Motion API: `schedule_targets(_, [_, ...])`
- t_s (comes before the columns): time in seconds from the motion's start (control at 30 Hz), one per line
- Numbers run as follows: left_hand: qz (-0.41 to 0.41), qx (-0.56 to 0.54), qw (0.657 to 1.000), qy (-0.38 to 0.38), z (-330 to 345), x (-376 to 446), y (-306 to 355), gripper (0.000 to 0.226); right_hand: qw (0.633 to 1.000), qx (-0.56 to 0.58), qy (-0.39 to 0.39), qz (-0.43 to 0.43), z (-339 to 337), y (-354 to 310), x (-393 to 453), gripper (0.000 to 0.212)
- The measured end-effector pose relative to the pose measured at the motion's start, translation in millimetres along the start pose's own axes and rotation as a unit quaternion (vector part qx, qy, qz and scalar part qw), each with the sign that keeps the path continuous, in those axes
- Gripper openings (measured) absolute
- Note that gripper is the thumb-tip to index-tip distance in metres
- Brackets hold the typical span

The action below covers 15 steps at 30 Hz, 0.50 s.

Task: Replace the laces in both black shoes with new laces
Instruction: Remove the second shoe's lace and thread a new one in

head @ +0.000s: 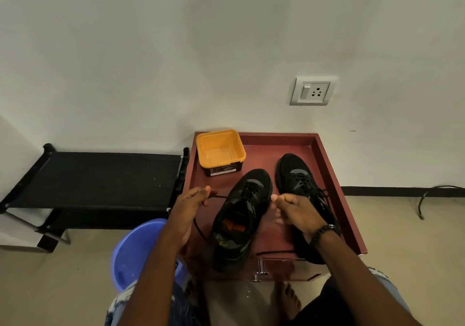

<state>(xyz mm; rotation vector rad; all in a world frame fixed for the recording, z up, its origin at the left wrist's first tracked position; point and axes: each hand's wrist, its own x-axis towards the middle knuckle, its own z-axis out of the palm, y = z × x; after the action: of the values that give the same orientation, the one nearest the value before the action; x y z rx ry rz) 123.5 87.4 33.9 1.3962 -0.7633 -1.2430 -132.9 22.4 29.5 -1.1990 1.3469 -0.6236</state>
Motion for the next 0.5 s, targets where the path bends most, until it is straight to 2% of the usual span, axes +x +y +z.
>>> schedule_targets(0.07, [-0.017, -0.023, 1.000, 0.008, 0.6, -1.4, -2.3, 0.034, 0.999, -0.024, 0.021, 0.003, 2.9, -2.4, 6.2, 0.034])
schedule_targets(0.17, [-0.011, -0.074, 0.997, 0.009, 4.5, -3.0, -0.8, 0.021, 0.999, -0.023, 0.015, 0.022, 9.0, -5.5, 4.5, 0.034])
schedule_targets(0.23, [-0.013, -0.124, 0.992, -0.002, 8.9, -0.9, 0.5, 0.028, 0.999, 0.040, 0.005, 0.035, 8.6, -8.4, -1.4, 0.033])
schedule_targets(0.37, [-0.012, -0.196, 0.979, -0.053, 32.7, 1.7, 2.1, 0.025, 0.977, 0.209, -0.033, 0.000, 6.1, -15.8, -8.4, 0.026])
schedule_targets(0.43, [-0.007, -0.167, 0.984, -0.068, 46.8, 4.4, -0.6, 0.027, 0.970, 0.237, -0.041, -0.031, 11.3, -20.4, -5.4, 0.021])
schedule_targets(0.5, [0.006, -0.095, 0.991, -0.096, 56.6, 9.5, -5.2, 0.027, 0.974, 0.204, -0.057, -0.084, 19.5, -27.8, -2.7, 0.017])
